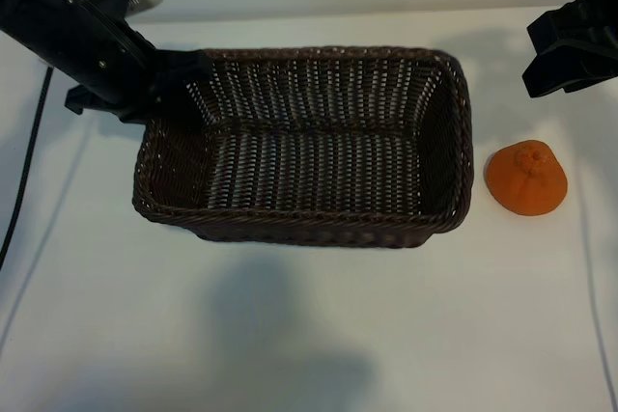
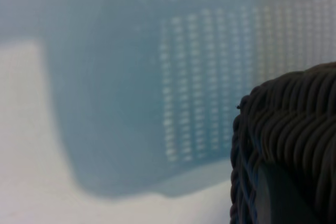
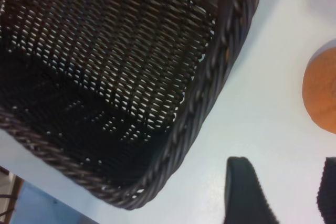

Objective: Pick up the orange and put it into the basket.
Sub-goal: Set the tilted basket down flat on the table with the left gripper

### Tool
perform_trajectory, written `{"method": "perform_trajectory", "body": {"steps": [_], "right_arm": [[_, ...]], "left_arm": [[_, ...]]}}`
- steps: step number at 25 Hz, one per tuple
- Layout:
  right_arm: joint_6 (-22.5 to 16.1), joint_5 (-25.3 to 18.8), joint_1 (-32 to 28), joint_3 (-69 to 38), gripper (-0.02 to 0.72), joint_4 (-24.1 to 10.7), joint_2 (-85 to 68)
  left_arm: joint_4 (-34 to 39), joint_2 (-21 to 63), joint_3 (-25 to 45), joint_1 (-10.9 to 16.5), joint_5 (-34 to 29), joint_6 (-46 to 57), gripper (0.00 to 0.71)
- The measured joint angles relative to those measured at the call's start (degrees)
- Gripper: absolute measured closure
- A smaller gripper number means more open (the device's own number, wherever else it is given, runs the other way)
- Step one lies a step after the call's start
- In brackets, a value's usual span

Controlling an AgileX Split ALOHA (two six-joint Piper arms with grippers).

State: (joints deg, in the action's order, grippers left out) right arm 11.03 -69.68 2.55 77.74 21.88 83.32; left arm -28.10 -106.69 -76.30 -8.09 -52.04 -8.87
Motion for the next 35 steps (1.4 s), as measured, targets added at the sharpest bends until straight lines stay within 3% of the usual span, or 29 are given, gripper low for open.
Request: {"method": "perform_trajectory", "body": {"steps": [19,35], "right_arm": [[0.00,0.00,0.00,0.00,0.341,0.00,0.00],[0.00,0.00,0.00,0.00,0.341,0.00,0.00]], "left_arm": [[-1.33,-6.46,-0.04,-3.59,10.50,-0.38,0.557],[-3.68,-10.52,-0.11,-4.49,11.43,0.64,0.557]]}}
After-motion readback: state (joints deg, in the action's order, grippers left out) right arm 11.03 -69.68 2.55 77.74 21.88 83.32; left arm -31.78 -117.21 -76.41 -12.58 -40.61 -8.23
